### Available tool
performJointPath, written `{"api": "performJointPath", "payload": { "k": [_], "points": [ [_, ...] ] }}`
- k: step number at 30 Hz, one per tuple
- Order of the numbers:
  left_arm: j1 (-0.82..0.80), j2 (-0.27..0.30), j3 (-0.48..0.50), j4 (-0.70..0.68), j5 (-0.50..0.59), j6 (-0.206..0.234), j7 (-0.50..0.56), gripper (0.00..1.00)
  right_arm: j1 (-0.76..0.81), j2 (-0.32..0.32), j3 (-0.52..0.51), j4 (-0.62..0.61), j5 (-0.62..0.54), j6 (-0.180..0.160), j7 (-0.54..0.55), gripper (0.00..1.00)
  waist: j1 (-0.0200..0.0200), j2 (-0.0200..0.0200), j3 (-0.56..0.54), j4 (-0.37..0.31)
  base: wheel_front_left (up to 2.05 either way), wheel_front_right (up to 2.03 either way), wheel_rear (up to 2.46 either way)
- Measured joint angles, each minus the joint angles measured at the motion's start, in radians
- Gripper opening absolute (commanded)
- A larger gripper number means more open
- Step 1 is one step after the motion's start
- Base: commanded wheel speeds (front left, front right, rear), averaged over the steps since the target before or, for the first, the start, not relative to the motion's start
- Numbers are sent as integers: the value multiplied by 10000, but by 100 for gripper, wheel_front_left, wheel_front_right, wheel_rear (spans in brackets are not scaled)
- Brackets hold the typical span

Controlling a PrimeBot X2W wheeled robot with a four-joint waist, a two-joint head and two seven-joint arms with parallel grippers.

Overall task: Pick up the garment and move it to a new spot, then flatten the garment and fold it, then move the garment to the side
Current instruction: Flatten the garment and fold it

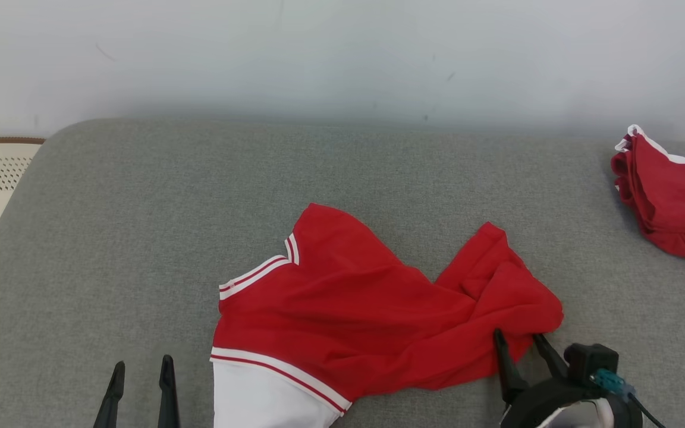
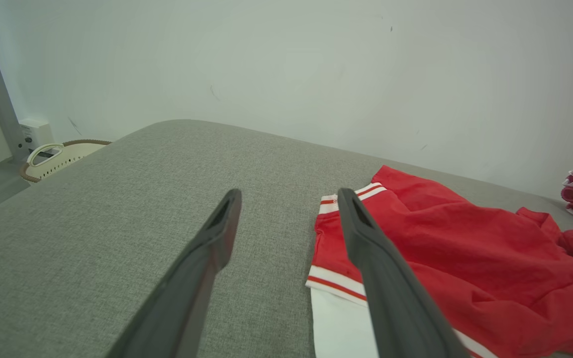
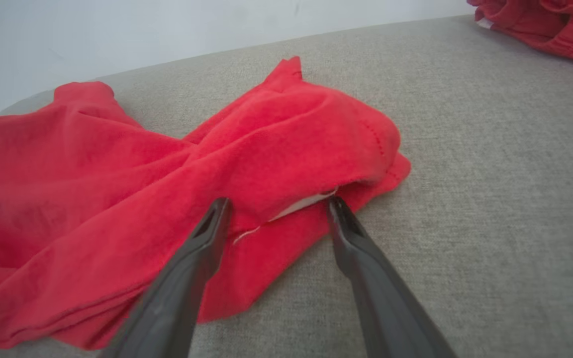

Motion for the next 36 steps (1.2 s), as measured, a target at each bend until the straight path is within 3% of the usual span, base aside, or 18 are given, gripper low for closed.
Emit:
{"api": "performJointPath", "payload": {
  "k": [2, 4, 5, 13, 16, 20, 32, 33, 34, 36],
  "points": [
    [-2, 0, 10, 31, 0, -10, -2, 100, -231, 58, 121, 151, 61, 0, -4, 100, 0, 0, 5, 41, 0, 0, 0],
    [-1, 2, 21, 50, 0, -15, 0, 100, -434, 98, 293, 307, 151, 0, -8, 10, 0, 0, -3, 89, 0, 0, 0],
    [-1, 2, 29, 61, 0, -48, 0, 100, -484, 98, 366, 303, 150, 0, -21, 0, 0, 0, -11, 116, 0, 0, 0],
    [12, 0, 77, 84, -40, -25, 0, 100, -422, 86, 926, -802, 165, 0, -59, 0, 0, 0, -85, 233, 0, 0, 0],
    [31, 2, 94, 98, -63, 6, 0, 100, 3, 136, 1306, -1524, 571, 0, 426, 0, 0, 0, -107, 217, 0, 0, 0],
    [185, 0, 81, 123, -119, 54, 0, 100, 586, -58, 1292, -2688, 779, 0, 1313, 0, 0, 0, -100, 88, 0, 0, 0],
    [179, 2, 2, 117, -199, 94, 0, 100, 3505, -305, -424, -6263, 650, 0, 4813, 0, 0, 0, -17, -379, 0, 0, 0],
    [178, 0, -2, 117, -226, 94, -2, 100, 3654, -297, -554, -6454, 596, 0, 4974, 24, -1, 0, -7, -422, 0, 0, 0],
    [174, 0, -8, 123, -234, 92, 0, 100, 3775, -301, -717, -6629, 453, 0, 5047, 100, -1, 0, 2, -463, 0, 0, 0],
    [167, 2, 6, 142, -236, 90, -2, 100, 3896, -274, -1051, -6961, 174, 0, 5047, 100, -1, 0, 14, -536, 0, 0, 0]
  ]
}}
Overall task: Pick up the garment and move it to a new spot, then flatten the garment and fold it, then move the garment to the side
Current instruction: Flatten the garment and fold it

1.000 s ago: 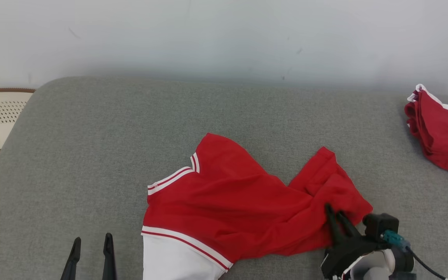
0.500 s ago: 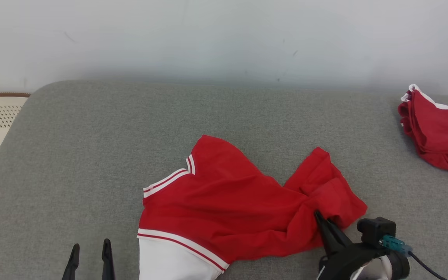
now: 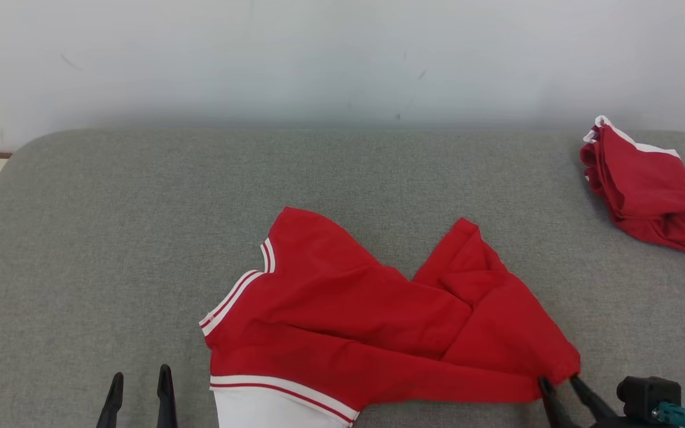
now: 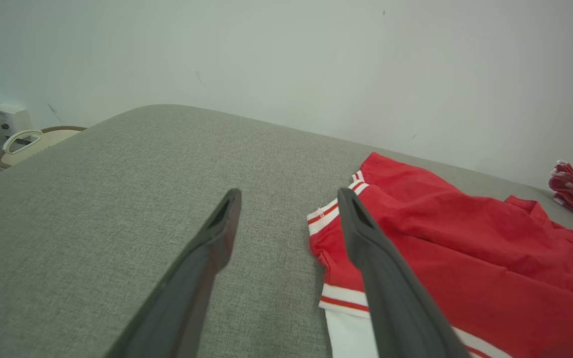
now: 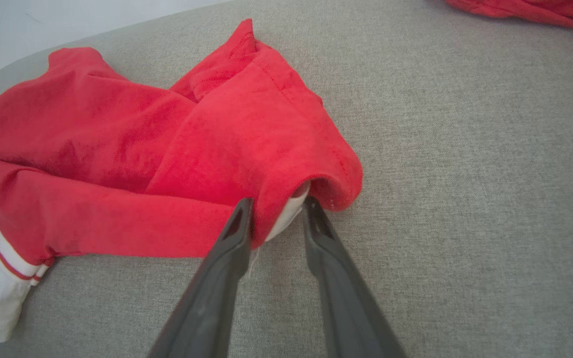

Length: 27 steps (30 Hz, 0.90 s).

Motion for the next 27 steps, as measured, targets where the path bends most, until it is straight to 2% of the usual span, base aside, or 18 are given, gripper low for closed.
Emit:
{"api": "performJointPath", "payload": {
  "k": [10, 22, 27],
  "points": [
    [-19, -2, -23, 86, 0, -42, 0, 100, 53, 284, -884, -788, -1039, 0, -594, 100, 0, 0, -103, -84, 0, 0, 0],
    [9, -2, 98, -247, 150, -27, 2, 100, -455, 650, -1074, -545, -1716, 0, -3534, 100, 0, 0, -307, -8, 0, 0, 0],
    [44, -2, 142, -382, 253, -29, 2, 100, -622, 752, -1204, -121, -1912, 0, -4282, 100, 0, 0, -368, 17, 0, 0, 0]
  ]
}}
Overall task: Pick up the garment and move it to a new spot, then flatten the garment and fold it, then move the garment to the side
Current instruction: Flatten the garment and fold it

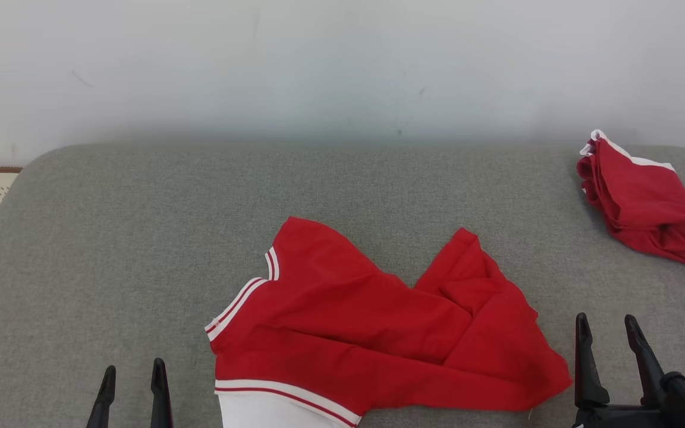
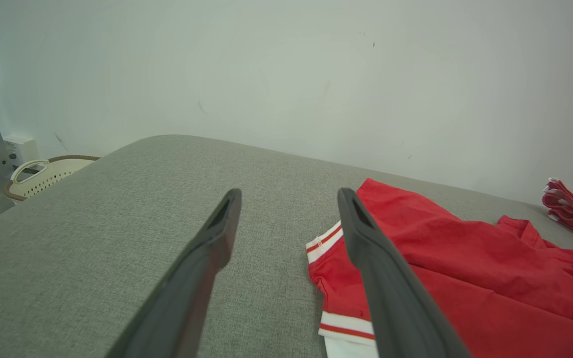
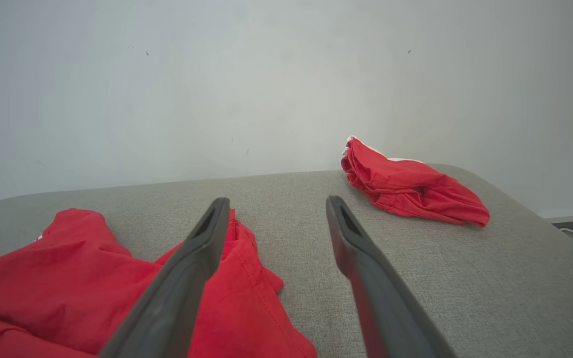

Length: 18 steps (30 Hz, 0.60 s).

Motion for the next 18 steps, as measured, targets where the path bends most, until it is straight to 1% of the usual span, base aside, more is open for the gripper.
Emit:
{"api": "performJointPath", "payload": {
  "k": [7, 8, 10, 18],
  "points": [
    [173, 0, 15, -247, 211, 6, -2, 100, 5, 113, -105, 725, -86, 0, -550, 100, 0, 0, -126, 17, 0, 0, 0],
    [183, 2, -2, -259, 251, -46, 0, 100, 3, 119, -92, 802, -69, 0, -591, 100, 0, 0, -139, 17, 0, 0, 0],
    [188, 27, -67, -221, 698, -142, -2, 100, 1, 128, -52, 957, -67, 0, -662, 100, 0, 0, -169, 13, 0, 0, 0],
    [202, 17, -13, -38, 897, -324, -2, 100, -159, 138, 115, 1354, -46, 0, -757, 100, 0, 0, -283, -94, 0, 0, 0]
  ]
}}
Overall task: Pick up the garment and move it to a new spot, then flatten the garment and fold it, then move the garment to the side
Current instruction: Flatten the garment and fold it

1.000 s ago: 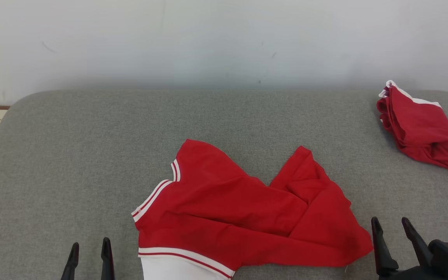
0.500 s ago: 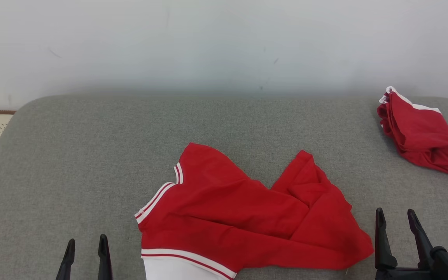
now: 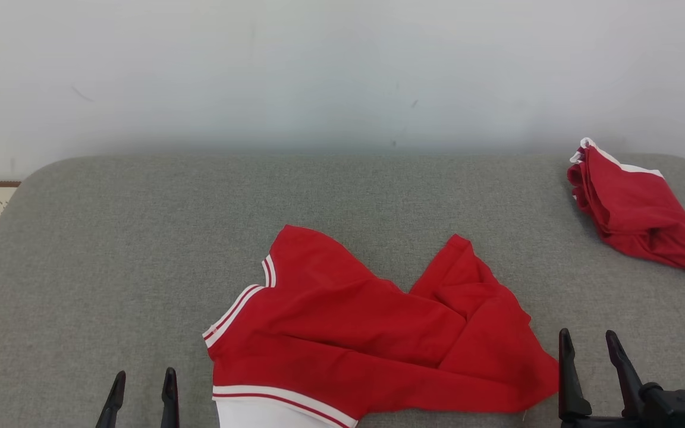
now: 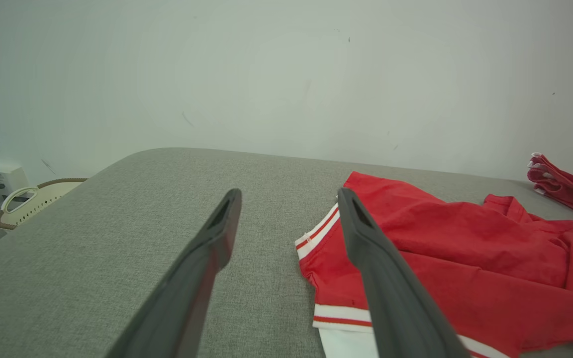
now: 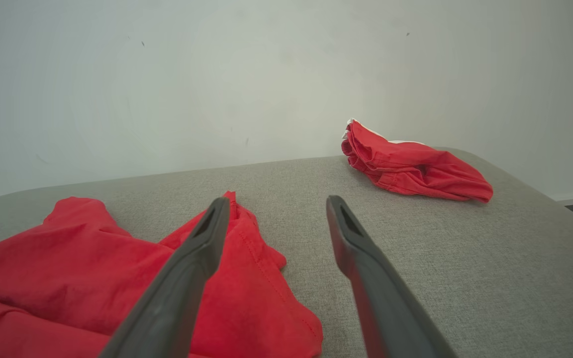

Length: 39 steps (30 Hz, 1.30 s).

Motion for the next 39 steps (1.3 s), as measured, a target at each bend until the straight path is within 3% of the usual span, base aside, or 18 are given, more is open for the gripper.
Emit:
{"api": "performJointPath", "payload": {
  "k": [39],
  "points": [
    [-9, -13, 190, 244, -82, -84, 0, 100, -123, -10, 328, 529, 38, 0, -77, 100, 0, 0, -165, -261, 0, 0, 0]
  ]
}}
